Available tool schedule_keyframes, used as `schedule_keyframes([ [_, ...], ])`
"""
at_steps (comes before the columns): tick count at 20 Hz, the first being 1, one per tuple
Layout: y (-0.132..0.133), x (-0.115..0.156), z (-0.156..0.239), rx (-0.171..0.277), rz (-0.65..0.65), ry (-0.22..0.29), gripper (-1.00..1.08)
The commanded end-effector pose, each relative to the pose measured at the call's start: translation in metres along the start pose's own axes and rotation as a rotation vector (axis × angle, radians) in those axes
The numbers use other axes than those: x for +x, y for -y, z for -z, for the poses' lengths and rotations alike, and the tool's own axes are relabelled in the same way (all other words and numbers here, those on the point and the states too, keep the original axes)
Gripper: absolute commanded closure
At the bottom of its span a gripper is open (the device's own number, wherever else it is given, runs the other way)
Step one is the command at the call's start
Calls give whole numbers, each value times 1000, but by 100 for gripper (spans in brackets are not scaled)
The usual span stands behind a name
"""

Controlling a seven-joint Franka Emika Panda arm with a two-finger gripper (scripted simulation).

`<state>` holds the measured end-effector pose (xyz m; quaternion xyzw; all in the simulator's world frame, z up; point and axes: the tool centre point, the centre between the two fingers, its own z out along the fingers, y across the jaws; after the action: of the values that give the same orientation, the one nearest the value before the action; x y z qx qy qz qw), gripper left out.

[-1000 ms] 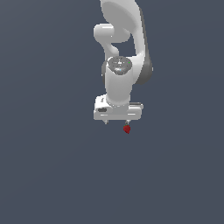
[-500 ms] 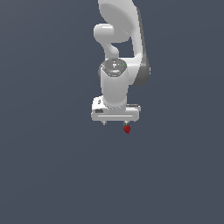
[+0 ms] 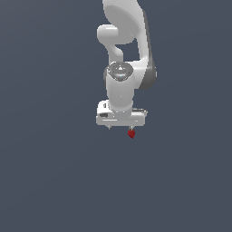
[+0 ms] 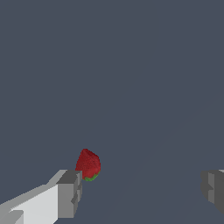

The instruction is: Pick up the object and move it to a goal position.

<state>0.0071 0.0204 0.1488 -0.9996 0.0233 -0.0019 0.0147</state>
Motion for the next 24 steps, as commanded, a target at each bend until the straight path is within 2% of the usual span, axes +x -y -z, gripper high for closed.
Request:
schedule_keyframes([
  [1, 4, -2, -5, -2, -16, 1, -92],
  [16, 47, -34, -58, -22, -211, 1, -92],
  [24, 60, -46, -75, -29, -277, -1, -92],
])
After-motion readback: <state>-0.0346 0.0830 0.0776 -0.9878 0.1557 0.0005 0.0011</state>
